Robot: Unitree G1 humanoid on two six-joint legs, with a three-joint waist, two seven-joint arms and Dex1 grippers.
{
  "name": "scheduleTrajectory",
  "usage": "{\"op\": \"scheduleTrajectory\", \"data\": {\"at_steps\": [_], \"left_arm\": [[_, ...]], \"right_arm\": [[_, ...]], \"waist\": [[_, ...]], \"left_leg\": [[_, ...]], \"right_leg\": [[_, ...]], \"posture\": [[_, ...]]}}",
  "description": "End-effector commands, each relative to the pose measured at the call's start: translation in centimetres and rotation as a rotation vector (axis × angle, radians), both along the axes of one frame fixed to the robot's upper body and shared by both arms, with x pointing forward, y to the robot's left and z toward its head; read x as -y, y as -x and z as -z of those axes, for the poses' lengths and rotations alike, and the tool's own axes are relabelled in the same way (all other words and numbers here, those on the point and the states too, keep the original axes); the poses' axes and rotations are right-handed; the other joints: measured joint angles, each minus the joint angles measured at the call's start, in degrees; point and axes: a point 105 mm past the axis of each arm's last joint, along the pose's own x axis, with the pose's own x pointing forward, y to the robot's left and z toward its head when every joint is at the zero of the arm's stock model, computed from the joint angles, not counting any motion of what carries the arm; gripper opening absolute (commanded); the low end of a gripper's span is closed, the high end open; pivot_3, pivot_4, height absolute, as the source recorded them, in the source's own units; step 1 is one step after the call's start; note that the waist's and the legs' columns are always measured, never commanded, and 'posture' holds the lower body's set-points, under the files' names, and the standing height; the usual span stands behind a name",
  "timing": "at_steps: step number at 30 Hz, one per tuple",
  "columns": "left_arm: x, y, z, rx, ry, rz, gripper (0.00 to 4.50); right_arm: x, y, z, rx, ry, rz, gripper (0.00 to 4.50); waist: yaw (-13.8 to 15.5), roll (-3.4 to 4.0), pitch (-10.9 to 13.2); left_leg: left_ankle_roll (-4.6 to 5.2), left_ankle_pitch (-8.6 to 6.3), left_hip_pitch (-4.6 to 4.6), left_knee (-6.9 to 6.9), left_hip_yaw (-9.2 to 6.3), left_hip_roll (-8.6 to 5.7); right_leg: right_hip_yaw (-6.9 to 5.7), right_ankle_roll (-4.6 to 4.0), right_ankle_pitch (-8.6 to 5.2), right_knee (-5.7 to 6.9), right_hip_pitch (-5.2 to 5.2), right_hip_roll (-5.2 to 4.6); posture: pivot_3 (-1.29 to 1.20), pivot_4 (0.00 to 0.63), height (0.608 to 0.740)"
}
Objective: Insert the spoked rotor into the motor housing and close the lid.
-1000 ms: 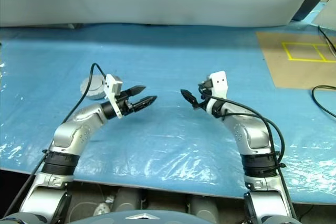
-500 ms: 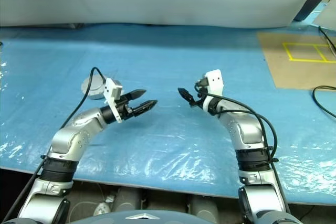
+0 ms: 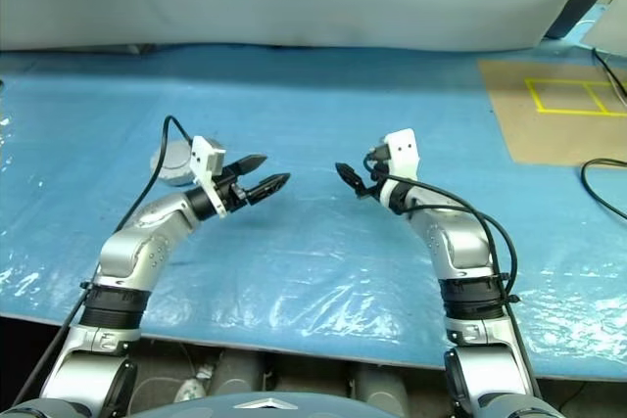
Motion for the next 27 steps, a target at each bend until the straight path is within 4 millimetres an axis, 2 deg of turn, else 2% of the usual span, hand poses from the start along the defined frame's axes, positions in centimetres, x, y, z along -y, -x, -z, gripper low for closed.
{"op": "scheduleTrajectory", "data": {"at_steps": [1, 8, 14, 17, 21, 24, 27], "left_arm": [[0.0, 0.0, -1.0, 0.041, -0.003, 0.012, 4.46], [-0.2, 0.0, -1.1, 0.04, 0.003, 0.007, 4.46], [-0.5, -0.4, -1.1, 0.062, -0.007, -0.031, 4.46], [-2.1, -1.2, -1.2, 0.077, -0.003, -0.159, 4.46], [-4.9, -1.4, -0.7, 0.062, 0.023, -0.378, 4.46], [-6.2, -0.2, -0.3, 0.074, 0.01, -0.487, 4.46], [-7.2, 1.2, -0.2, 0.11, -0.011, -0.588, 4.46]], "right_arm": [[0.1, -0.1, -1.3, 0.052, -0.016, 0.005, 4.5], [0.1, 0.1, -0.9, 0.054, -0.002, 0.005, 4.5], [1.0, -0.3, -0.9, 0.057, 0.003, 0.054, 4.5], [2.6, -0.8, -1.1, 0.086, 0.074, 0.162, 4.5], [5.0, -0.6, -1.7, 0.142, 0.173, 0.335, 4.5], [6.3, 0.5, -2.2, 0.228, 0.303, 0.434, 4.5], [8.1, 2.0, -1.5, 0.242, 0.384, 0.563, 4.5]], "waist": [[0.01, 0.0, 0.0], [0.04, 0.0, 0.0], [0.03, 0.0, 0.0], [0.03, 0.0, 0.0], [-0.04, 0.01, -0.01], [0.01, 0.01, -0.01], [0.01, 0.01, -0.01]], "left_leg": [[0.0, 0.0, 0.0, 0.0, 0.0, 0.0], [0.0, 0.0, 0.0, 0.01, 0.0, 0.02], [0.0, 0.0, 0.0, 0.01, 0.0, 0.01], [0.0, 0.0, 0.0, 0.02, 0.0, 0.01], [-0.01, 0.0, 0.0, 0.02, -0.01, -0.01], [-0.02, -0.01, -0.02, -0.04, -0.03, -0.01], [-0.03, -0.01, -0.1, -0.09, -0.06, -0.01]], "right_leg": [[0.0, 0.0, 0.0, 0.0, 0.0, 0.0], [0.0, 0.0, 0.0, 0.0, 0.0, -0.01], [0.0, 0.0, 0.0, 0.01, 0.0, -0.01], [0.0, 0.0, 0.0, 0.01, 0.01, -0.02], [0.01, 0.0, 0.0, 0.02, 0.01, -0.01], [0.0, 0.01, 0.0, -0.02, 0.0, 0.0], [-0.05, 0.02, 0.0, -0.14, -0.01, 0.01]], "posture": [[0.0, 0.15, 0.74], [0.0, 0.15, 0.74], [0.0, 0.15, 0.74], [0.0, 0.15, 0.74], [0.0, 0.15, 0.74], [0.0, 0.15, 0.74], [0.0, 0.15, 0.74]]}}
